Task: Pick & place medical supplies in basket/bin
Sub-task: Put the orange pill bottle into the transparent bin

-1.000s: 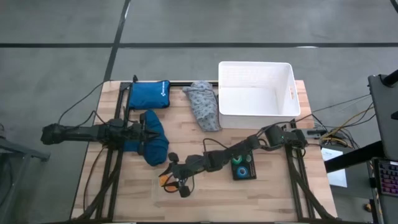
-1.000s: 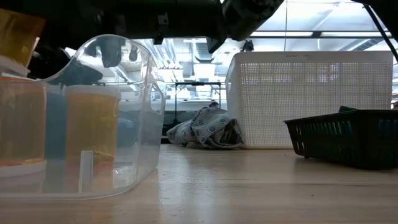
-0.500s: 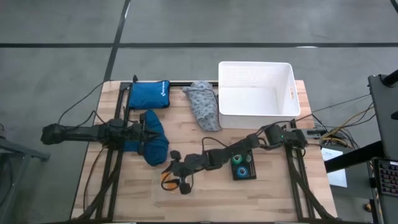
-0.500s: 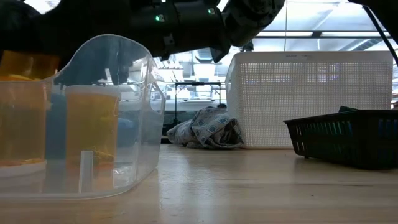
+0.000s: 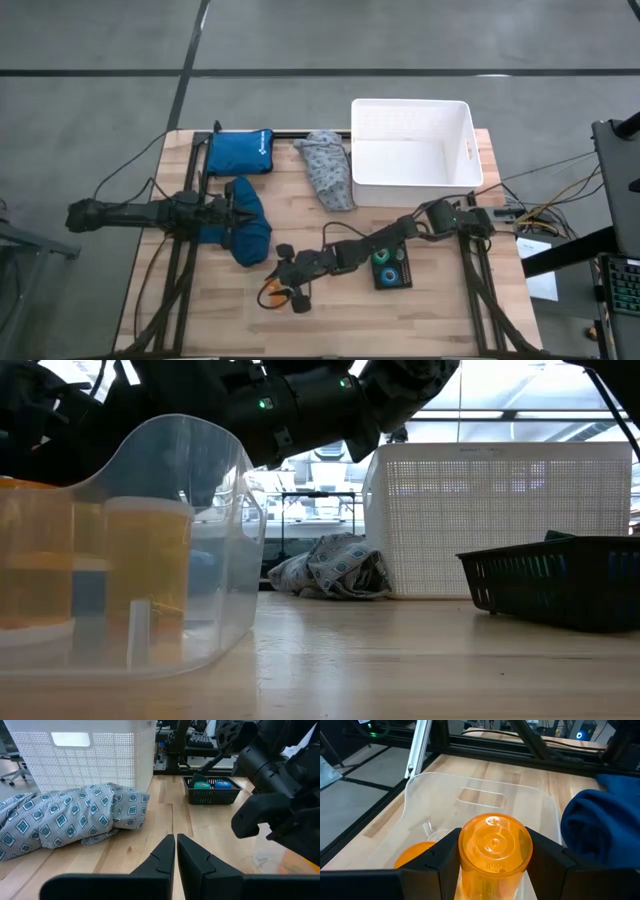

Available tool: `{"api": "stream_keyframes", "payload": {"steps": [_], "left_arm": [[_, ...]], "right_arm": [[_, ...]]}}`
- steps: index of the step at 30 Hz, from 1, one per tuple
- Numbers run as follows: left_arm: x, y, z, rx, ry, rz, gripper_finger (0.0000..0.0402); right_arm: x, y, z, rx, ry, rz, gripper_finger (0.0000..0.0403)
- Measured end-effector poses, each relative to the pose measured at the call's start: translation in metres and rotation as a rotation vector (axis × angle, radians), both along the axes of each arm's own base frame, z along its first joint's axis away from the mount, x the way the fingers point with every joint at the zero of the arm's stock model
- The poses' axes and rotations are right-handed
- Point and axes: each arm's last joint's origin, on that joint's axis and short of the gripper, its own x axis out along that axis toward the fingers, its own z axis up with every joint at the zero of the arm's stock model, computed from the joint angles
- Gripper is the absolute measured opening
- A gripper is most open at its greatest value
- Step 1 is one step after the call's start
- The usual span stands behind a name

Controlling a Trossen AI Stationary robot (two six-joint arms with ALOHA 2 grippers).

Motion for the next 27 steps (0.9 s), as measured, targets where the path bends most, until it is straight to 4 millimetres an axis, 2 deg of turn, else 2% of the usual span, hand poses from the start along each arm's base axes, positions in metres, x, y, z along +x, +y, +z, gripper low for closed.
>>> {"api": "stream_keyframes", "payload": {"steps": [13,27], "left_arm": [[0.0000,0.0000,0.0000,0.003,0.000,-0.001,0.0026],[0.0000,0.0000,0.0000,0.002,0.000,0.000,0.0026]], "right_arm": [[-0.0002,0.0000,-0.0003,0.001,0.002,0.002,0.0187],[-0.0007,0.0007,-0.0008,0.003,0.006,0.011,0.0249]]}}
